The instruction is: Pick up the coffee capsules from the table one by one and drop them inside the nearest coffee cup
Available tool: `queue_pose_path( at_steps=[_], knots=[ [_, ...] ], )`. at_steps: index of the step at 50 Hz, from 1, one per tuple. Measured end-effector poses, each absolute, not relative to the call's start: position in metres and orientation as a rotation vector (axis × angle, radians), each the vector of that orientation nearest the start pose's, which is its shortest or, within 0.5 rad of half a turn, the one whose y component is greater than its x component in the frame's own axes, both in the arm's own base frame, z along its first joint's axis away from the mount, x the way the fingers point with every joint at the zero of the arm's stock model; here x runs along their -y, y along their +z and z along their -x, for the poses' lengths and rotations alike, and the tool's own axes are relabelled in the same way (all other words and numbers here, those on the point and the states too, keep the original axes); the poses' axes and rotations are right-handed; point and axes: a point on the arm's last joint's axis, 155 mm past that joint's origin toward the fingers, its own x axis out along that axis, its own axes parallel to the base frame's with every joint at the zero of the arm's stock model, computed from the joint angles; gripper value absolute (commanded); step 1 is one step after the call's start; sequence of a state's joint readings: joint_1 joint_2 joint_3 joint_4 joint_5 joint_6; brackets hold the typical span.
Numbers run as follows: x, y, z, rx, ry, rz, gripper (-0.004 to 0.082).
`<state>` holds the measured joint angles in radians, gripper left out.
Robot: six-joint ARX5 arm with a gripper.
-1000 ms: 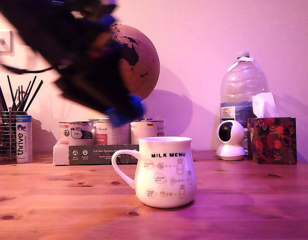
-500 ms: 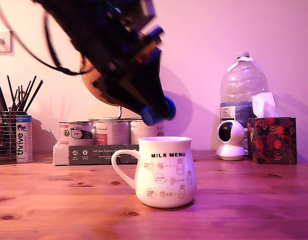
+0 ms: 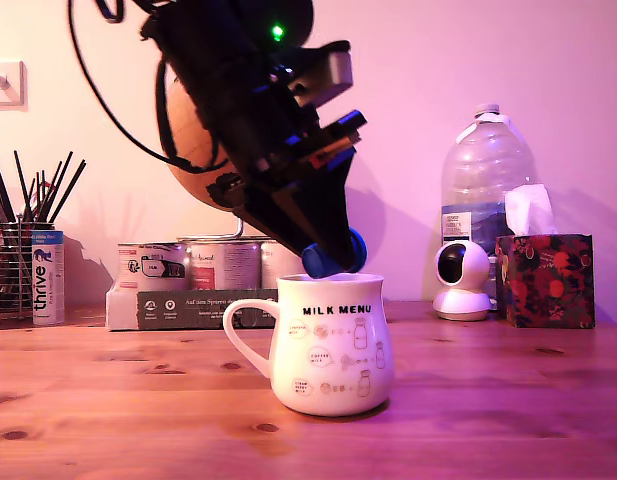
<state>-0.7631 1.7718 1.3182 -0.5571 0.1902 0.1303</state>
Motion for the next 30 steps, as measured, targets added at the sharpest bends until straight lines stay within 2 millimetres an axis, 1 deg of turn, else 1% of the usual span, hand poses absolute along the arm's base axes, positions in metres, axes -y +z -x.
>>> queue_pose_path(
  at_steps=[14, 30],
  knots=[
    [0.3320, 0.0928, -0.2983, -0.979, -0.929, -0.422, 0.0210],
    [0.3303, 0.0920, -0.2987, -0.983, -0.922, -0.428, 0.0211]
  ],
)
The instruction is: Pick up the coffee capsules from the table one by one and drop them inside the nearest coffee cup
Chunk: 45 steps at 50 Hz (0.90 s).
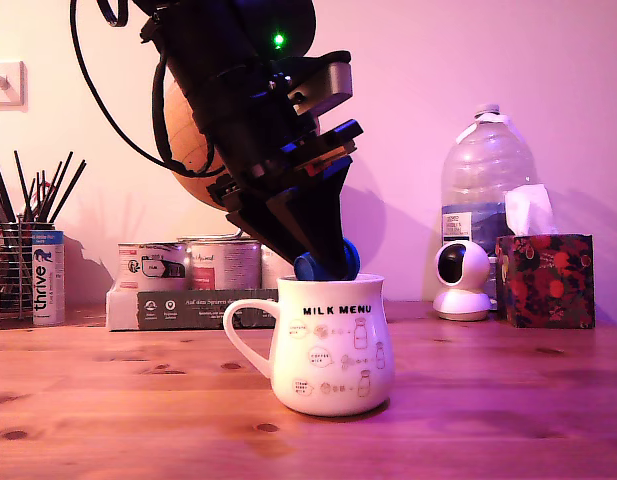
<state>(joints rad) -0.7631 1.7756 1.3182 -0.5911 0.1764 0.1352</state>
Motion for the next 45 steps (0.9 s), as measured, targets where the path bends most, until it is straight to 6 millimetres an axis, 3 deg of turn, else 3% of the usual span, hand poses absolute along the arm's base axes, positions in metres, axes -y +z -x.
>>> queue_pose_path(
  at_steps=[10, 12, 17, 21, 40, 45],
  knots=[
    [0.3296, 0.0916, -0.2986, -0.983, -0.922, -0.435, 0.0239],
    [0.3291, 0.0912, -0.2982, -0.985, -0.922, -0.437, 0.0311],
    [0.3285, 0.0907, -0.2977, -0.982, -0.930, -0.452, 0.0621],
    [0.3274, 0.0905, -0.2990, -0.979, -0.922, -0.459, 0.0722],
    [0.3295, 0.0935, -0.2998, -0.967, -0.929, -0.464, 0.0721],
    [0.3279, 0.0921, -0.2981, -0.977, -0.930, -0.471, 0.0646]
  ],
)
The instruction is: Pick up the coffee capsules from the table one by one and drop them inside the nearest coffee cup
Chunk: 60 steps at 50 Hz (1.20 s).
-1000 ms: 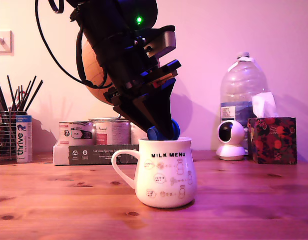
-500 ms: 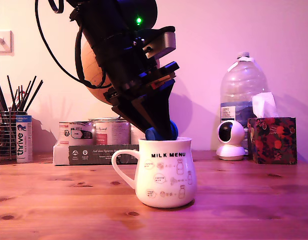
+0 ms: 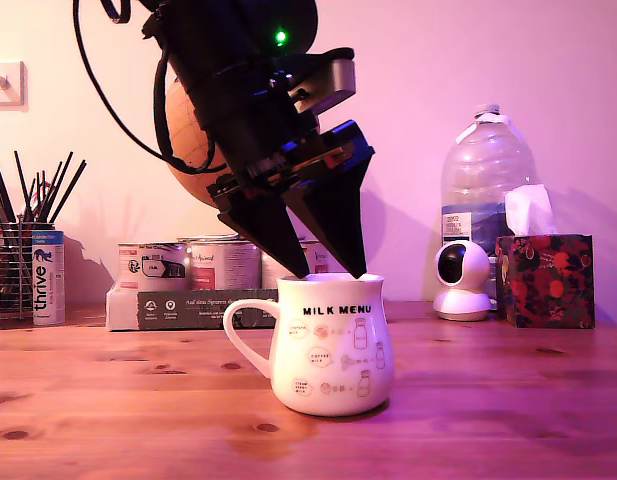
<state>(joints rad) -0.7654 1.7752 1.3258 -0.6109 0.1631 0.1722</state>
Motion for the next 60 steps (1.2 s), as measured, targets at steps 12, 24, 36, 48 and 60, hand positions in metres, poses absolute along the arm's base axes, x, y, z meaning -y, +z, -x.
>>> queue_pose_path(
  at_steps=[12, 24, 36, 48, 60],
  knots=[
    [0.324, 0.092, -0.291, -0.997, -0.944, -0.490, 0.0056],
    [0.326, 0.103, -0.287, -0.977, -0.970, -0.480, -0.0021],
    [0.324, 0.136, -0.289, -0.889, -0.975, -0.457, -0.0021],
    [0.314, 0.180, -0.304, -0.760, -0.947, -0.400, -0.0021],
    [0.277, 0.192, -0.314, -0.683, -0.863, -0.330, -0.0021]
  ],
)
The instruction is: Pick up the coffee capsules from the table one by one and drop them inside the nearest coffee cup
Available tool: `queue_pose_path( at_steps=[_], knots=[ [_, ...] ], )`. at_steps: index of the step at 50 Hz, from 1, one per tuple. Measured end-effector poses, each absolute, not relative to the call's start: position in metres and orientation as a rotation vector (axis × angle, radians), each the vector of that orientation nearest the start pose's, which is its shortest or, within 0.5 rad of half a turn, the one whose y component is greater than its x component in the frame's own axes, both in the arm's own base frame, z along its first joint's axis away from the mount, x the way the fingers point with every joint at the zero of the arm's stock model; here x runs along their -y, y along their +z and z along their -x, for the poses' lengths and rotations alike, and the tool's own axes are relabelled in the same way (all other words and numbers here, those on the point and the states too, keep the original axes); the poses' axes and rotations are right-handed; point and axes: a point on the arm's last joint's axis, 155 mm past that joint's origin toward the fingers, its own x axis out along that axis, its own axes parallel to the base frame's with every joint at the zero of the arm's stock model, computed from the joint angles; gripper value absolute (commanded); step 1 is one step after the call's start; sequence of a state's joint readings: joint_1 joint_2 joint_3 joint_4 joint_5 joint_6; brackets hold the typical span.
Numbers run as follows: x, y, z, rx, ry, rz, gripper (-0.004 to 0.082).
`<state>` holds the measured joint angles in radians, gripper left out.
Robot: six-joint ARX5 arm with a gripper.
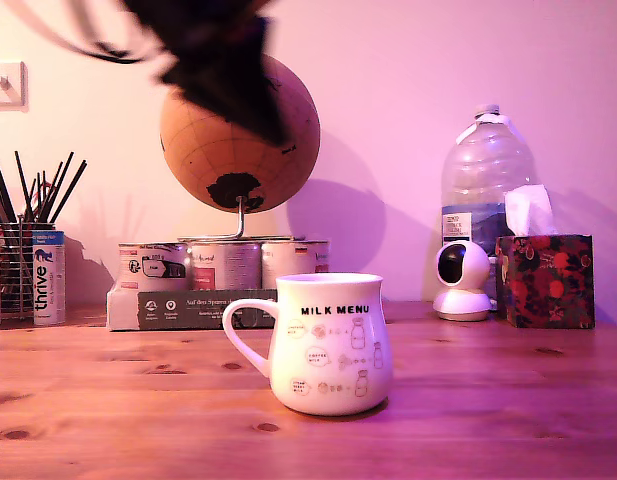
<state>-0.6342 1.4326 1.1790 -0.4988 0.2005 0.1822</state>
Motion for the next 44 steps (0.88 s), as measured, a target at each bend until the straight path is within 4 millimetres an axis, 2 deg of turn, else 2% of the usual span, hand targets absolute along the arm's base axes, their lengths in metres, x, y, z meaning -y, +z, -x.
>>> queue_pose_path(
  at_steps=[12, 30, 36, 44],
  knots=[
    [0.224, 0.174, -0.328, -0.694, -0.729, -0.242, -0.0021],
    [0.150, 0.175, -0.330, -0.649, -0.538, -0.121, -0.0021],
    [0.136, 0.179, -0.327, -0.632, -0.502, -0.102, -0.0021],
    [0.134, 0.194, -0.322, -0.589, -0.501, -0.100, -0.0021]
  ],
)
